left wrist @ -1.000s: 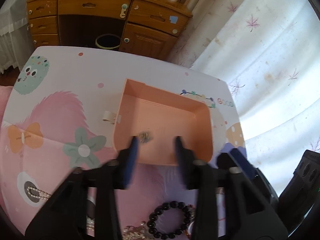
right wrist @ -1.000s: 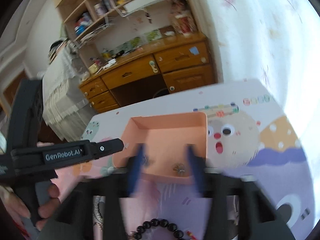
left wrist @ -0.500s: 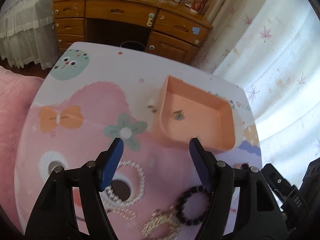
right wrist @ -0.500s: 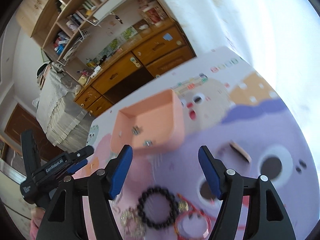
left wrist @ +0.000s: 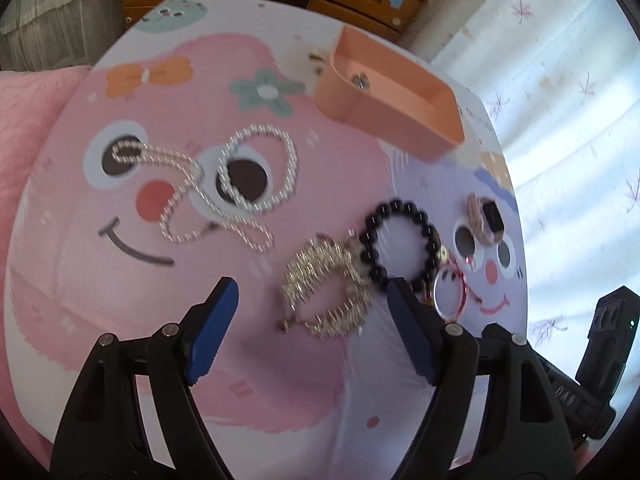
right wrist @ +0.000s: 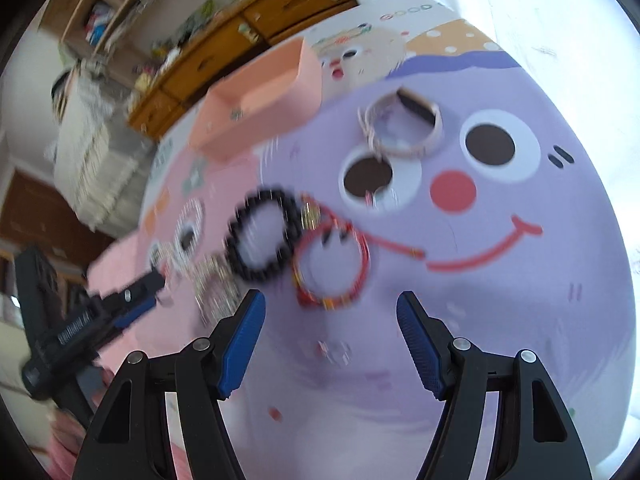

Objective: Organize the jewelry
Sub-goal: 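Grasp the gold leaf hair clip with the left gripper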

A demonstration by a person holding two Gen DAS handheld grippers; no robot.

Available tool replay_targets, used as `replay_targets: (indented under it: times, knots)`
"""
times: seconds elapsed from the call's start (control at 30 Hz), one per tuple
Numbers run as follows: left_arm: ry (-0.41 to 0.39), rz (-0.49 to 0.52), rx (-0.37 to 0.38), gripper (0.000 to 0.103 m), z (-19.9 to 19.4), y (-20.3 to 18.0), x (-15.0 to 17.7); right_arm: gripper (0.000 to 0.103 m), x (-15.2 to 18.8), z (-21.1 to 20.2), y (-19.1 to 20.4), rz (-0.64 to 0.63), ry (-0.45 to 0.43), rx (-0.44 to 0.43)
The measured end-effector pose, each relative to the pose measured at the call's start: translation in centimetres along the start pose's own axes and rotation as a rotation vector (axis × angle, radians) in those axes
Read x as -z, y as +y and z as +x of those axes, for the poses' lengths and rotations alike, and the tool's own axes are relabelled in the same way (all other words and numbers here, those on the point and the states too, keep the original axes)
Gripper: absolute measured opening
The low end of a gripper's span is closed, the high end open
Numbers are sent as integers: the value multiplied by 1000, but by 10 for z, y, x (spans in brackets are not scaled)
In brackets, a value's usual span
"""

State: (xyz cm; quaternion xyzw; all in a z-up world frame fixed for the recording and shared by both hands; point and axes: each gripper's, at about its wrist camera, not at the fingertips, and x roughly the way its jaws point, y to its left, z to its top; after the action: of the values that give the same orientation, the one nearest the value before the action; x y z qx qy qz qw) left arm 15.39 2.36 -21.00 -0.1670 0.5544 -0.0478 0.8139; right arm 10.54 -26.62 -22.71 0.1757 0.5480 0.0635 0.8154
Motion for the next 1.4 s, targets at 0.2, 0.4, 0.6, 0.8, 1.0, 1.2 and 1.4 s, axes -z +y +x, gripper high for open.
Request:
replay_targets:
  times: [0.2, 0.4, 0.6, 0.8, 1.0, 1.2, 1.4]
  knots:
    - [28, 55, -45, 75, 20, -20, 18, 63, 43, -1, 31, -315, -48, 131]
    - [18, 87, -108, 75, 36, -29, 21, 52, 65, 6, 55, -531, -41, 187]
    - [8, 127, -147, 78, 43, -35, 20, 43, 68, 14, 67, -607, -20, 187]
    - [10, 140, -159, 80, 51, -38, 19, 38, 65, 19, 64, -588, -8, 187]
    - [-9, 184, -211, 81, 58, -45, 19, 36, 53, 30, 57, -566, 7, 188]
    - [-29, 191, -243, 81, 61, -45, 18, 32, 47, 35, 54, -565, 12, 177]
    - [-50, 198, -243, 80, 60, -44, 22, 30, 49, 38, 56, -597, -4, 172]
